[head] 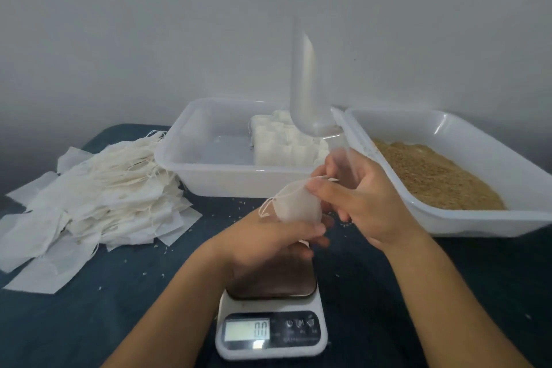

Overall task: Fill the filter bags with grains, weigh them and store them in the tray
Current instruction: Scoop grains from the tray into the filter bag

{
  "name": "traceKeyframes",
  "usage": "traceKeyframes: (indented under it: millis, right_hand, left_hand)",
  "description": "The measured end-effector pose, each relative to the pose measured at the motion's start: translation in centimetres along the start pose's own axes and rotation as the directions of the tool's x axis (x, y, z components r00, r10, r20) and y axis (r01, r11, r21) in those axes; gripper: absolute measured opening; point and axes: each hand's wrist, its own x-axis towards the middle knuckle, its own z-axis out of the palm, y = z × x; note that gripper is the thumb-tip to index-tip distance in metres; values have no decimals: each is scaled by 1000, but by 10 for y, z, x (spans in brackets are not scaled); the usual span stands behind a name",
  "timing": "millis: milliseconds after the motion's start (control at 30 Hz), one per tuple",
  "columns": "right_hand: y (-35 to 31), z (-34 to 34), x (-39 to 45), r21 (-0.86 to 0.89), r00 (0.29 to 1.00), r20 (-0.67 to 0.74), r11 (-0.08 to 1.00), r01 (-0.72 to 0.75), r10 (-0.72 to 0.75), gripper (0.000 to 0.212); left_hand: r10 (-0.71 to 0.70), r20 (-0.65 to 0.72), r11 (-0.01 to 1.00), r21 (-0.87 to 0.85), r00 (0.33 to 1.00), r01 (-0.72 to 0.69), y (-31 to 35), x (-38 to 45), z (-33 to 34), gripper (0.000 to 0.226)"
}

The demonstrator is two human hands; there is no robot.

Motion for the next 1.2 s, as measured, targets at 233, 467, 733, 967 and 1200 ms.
traceKeyframes:
  millis: [233,467,733,967,1200]
  right_hand:
    - [8,10,-12,-66,985,-162,997,50,-61,28]
    - [17,18,-23,-82,989,-142,996,-42,30,28]
    - [32,27,-23,-163,984,-101,974,-160,145,25]
    - [43,25,-19,-276,971,-181,940,-202,156,27]
    - [45,17,-17,-345,936,-350,923,-169,40,23]
  left_hand:
    - [273,-321,942,278,907,-186,0,-11,-16,22]
    - [189,-264,969,208,946,-135,-7,-37,-40,16]
    - [95,-252,920,391,963,11,-14,-48,-57,15]
    - [186,-363,743,660,913,110,-22,-46,-67,18]
    - [207,-566,758,609,798,235,-30,-38,-72,12]
